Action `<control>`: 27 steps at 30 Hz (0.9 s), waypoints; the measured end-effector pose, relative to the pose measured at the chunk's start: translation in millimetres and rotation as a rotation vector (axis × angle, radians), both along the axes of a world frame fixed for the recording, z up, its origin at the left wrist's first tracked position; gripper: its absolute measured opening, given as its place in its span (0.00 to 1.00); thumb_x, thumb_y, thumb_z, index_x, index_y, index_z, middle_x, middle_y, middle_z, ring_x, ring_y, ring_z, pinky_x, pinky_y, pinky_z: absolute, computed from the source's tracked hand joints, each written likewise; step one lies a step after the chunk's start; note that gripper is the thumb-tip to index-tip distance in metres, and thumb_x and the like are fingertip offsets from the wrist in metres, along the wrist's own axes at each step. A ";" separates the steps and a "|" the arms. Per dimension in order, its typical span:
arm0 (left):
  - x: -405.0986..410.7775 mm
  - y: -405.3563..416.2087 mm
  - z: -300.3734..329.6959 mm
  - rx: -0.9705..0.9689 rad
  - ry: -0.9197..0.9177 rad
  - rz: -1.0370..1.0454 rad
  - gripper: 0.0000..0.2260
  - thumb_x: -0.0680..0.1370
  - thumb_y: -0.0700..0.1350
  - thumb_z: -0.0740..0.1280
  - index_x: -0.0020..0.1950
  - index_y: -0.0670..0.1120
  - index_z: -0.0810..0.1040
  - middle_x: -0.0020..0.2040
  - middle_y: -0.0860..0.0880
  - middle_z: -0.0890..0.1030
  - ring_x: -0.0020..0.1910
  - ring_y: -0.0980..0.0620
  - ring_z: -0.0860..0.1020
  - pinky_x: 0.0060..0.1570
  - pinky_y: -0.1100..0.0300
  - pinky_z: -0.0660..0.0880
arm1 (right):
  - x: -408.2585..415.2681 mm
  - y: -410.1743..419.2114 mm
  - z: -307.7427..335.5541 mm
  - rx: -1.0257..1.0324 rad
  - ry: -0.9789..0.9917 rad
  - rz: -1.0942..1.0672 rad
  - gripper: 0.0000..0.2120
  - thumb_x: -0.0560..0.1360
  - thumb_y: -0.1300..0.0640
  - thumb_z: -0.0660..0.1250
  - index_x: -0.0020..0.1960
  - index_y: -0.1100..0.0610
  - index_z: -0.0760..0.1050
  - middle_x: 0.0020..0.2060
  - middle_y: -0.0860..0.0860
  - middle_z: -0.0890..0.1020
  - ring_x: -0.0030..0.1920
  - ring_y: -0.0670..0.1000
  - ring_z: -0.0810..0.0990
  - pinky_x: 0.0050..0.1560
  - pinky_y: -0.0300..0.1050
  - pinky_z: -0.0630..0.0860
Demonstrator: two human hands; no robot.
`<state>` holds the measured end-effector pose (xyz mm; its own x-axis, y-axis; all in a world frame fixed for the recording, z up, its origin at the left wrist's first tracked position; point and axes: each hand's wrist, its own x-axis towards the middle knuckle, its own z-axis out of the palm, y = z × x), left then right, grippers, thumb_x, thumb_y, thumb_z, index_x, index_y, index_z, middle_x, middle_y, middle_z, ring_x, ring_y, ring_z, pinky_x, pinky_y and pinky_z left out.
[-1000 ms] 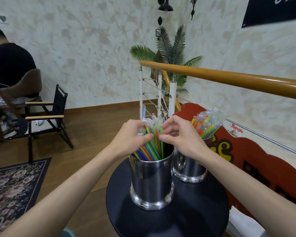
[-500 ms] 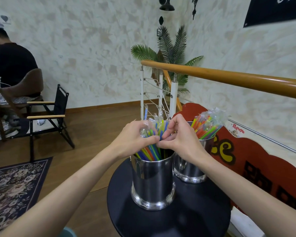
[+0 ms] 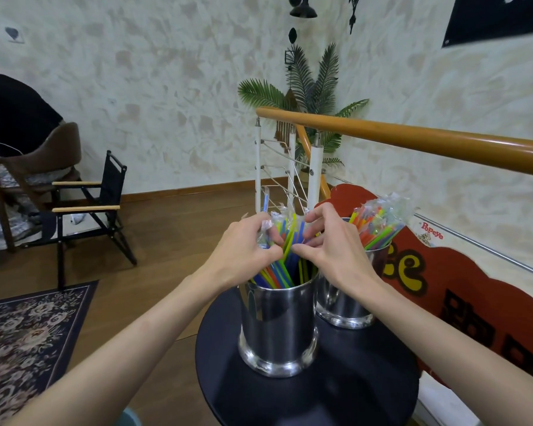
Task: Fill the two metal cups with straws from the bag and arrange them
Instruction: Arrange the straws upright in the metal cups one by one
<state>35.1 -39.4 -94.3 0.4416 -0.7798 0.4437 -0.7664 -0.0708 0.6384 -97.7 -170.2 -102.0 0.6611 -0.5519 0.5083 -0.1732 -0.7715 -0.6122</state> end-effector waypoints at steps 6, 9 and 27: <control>0.5 -1.9 1.5 0.053 -0.006 -0.007 0.01 0.70 0.43 0.69 0.40 0.48 0.79 0.43 0.52 0.83 0.47 0.53 0.79 0.50 0.46 0.77 | 6.8 2.1 -1.8 0.030 -0.031 -0.002 0.21 0.70 0.54 0.81 0.53 0.52 0.71 0.39 0.47 0.80 0.38 0.44 0.82 0.40 0.41 0.80; -0.3 0.5 2.3 0.037 -0.005 -0.010 0.03 0.71 0.41 0.71 0.39 0.47 0.79 0.43 0.51 0.80 0.46 0.54 0.78 0.49 0.49 0.77 | 10.7 4.2 -6.4 -0.003 -0.044 -0.012 0.17 0.72 0.58 0.78 0.53 0.51 0.71 0.39 0.45 0.81 0.38 0.44 0.82 0.42 0.45 0.81; 0.7 -7.4 3.4 -0.078 -0.010 0.063 0.09 0.71 0.41 0.74 0.40 0.50 0.74 0.42 0.53 0.83 0.46 0.53 0.79 0.46 0.52 0.76 | 16.3 -1.7 -11.8 -0.031 0.042 0.101 0.07 0.72 0.62 0.78 0.44 0.53 0.81 0.38 0.46 0.85 0.39 0.41 0.84 0.47 0.41 0.83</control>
<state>35.8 -46.8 -90.9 0.4836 -0.7139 0.5065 -0.7687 -0.0695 0.6359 -81.4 -171.8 -113.9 0.7340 -0.4657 0.4944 -0.1188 -0.8047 -0.5817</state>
